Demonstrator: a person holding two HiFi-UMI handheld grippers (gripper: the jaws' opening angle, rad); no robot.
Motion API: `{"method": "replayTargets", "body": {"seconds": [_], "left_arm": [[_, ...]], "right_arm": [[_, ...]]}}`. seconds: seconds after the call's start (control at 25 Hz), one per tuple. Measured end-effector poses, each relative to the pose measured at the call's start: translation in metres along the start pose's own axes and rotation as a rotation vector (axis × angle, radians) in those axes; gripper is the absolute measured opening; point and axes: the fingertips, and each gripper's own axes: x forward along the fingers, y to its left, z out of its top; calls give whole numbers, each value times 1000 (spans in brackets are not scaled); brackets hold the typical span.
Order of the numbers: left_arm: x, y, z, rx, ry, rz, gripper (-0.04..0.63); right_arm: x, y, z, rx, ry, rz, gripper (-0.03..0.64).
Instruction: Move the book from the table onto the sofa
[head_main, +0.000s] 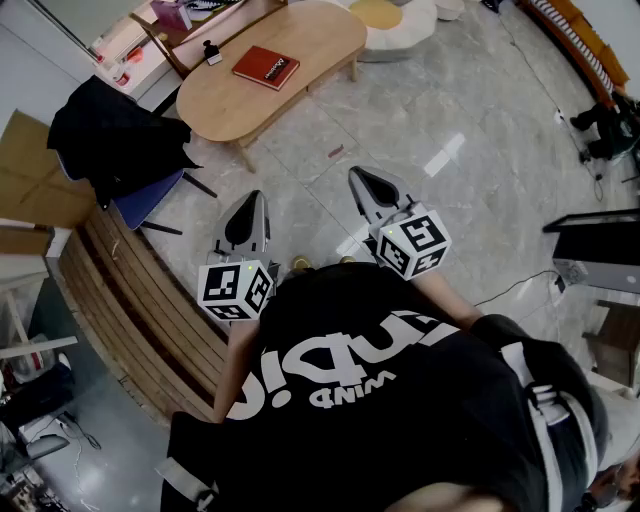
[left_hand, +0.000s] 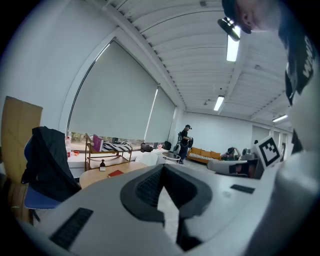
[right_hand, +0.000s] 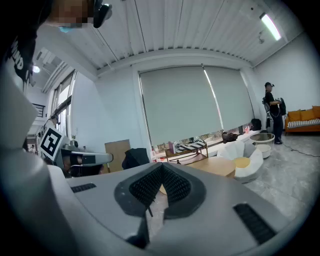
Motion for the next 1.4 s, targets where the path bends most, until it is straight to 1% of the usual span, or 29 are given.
{"method": "replayTargets", "body": {"seconds": [0.16, 0.28, 0.44, 0.68, 0.88, 1.04, 1.24, 1.4], "left_arm": [[0, 6, -2, -1, -1, -3, 9], [3, 12, -1, -17, -4, -9, 9], [6, 24, 1, -31, -5, -25, 9], [1, 40, 2, -24, -8, -38, 9], [-1, 55, -4, -26, 5, -54, 9], [0, 63, -4, -34, 11, -57, 9], [13, 71, -4, -34, 21, -60, 9], [27, 76, -7, -38, 21, -55, 9]], "right_arm": [[5, 3, -2, -1, -2, 2, 2], [12, 6, -4, -2, -4, 3, 2], [20, 13, -2, 19, -25, 4, 2], [25, 18, -2, 29, -38, -46, 2], [23, 26, -16, 51, -35, -95, 2], [24, 33, -23, 73, -23, -113, 2], [34, 27, -26, 72, -14, -115, 2], [47, 13, -27, 83, -13, -115, 2]]}}
